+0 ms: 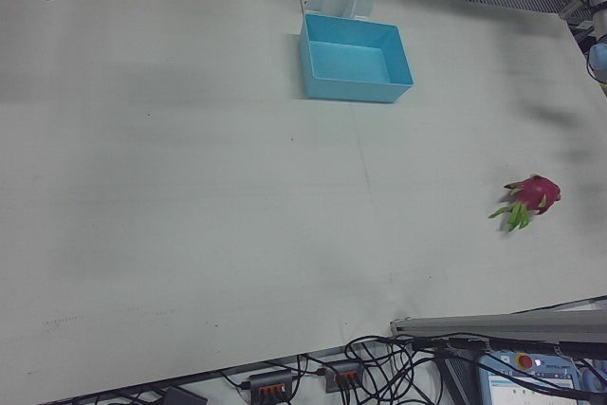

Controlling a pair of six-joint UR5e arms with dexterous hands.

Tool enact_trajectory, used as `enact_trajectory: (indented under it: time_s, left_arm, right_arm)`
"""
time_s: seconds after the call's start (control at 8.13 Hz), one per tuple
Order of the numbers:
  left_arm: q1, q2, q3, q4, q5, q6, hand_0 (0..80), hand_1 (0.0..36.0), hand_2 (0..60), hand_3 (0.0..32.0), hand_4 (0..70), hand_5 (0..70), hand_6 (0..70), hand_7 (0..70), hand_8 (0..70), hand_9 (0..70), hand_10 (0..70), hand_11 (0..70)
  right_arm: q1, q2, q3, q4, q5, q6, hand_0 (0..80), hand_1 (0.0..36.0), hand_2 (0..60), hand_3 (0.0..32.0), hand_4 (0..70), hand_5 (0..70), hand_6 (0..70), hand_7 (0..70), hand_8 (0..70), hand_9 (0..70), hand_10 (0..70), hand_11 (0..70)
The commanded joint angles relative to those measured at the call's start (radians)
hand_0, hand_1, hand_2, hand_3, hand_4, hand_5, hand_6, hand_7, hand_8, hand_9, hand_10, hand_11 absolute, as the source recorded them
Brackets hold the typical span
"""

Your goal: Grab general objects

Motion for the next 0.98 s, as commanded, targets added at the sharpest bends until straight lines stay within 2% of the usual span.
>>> enact_trajectory:
  time_s: [0.0,0.12,0.25,0.37,0.49,0.61,0.74,0.86]
  left_arm:
    - [0.0,0.003,-0.073,0.126,0.085,0.281,80.0,36.0,60.0,0.0,40.9,70.0,23.1,60.5,3.6,10.7,0.0,0.0]
    - [0.0,0.003,-0.161,0.246,0.132,0.382,80.0,36.0,60.0,0.0,19.9,70.0,7.1,43.8,0.5,7.3,0.0,0.0]
    - [0.0,0.01,-0.233,0.349,0.146,0.477,80.0,36.0,60.0,0.0,7.1,70.0,0.0,29.3,0.0,4.4,0.0,0.0]
    - [0.002,0.02,-0.267,0.4,0.159,0.516,80.0,36.0,60.0,0.0,1.9,69.1,0.0,26.7,0.0,3.9,0.0,0.0]
    - [0.003,0.02,-0.278,0.412,0.203,0.55,80.0,36.0,60.0,1.0,0.4,70.0,0.0,30.1,0.0,4.6,0.0,0.0]
    - [0.005,0.021,-0.287,0.425,0.255,0.607,80.0,36.0,60.0,9.2,0.0,54.6,0.0,24.4,0.0,3.4,0.0,0.0]
    - [0.018,0.021,-0.287,0.44,0.259,0.618,80.0,36.0,60.0,13.4,0.0,39.9,0.0,20.4,0.0,2.6,0.0,0.0]
    - [0.037,0.021,-0.287,0.46,0.248,0.647,80.0,36.0,60.0,12.8,0.0,38.6,0.0,21.2,0.0,2.8,0.0,0.0]
  right_arm:
    - [0.0,0.0,0.0,0.0,0.002,0.0,0.0,0.0,0.0,0.0,0.0,0.0,0.0,0.0,0.0,0.0,0.0,0.0]
    - [0.0,0.0,0.0,0.0,0.0,0.0,0.0,0.0,0.0,0.0,0.0,0.0,0.0,0.0,0.0,0.0,0.0,0.0]
    - [0.0,0.0,0.0,0.0,0.0,0.0,0.0,0.0,0.0,0.0,0.0,0.0,0.0,0.0,0.0,0.0,0.0,0.0]
    - [0.0,0.0,0.0,0.0,0.0,0.0,0.0,0.0,0.0,0.0,0.0,0.0,0.0,0.0,0.0,0.0,0.0,0.0]
    - [0.0,-0.002,0.0,0.0,0.0,0.0,0.0,0.0,0.0,0.0,0.0,0.0,0.0,0.0,0.0,0.0,0.0,0.0]
    - [0.0,0.0,0.0,0.0,0.002,0.0,0.0,0.0,0.0,0.0,0.0,0.0,0.0,0.0,0.0,0.0,0.0,0.0]
    - [0.0,0.0,0.0,0.0,0.0,0.0,0.0,0.0,0.0,0.0,0.0,0.0,0.0,0.0,0.0,0.0,0.0,0.0]
    - [0.0,0.0,0.0,0.0,0.0,0.0,0.0,0.0,0.0,0.0,0.0,0.0,0.0,0.0,0.0,0.0,0.0,0.0]
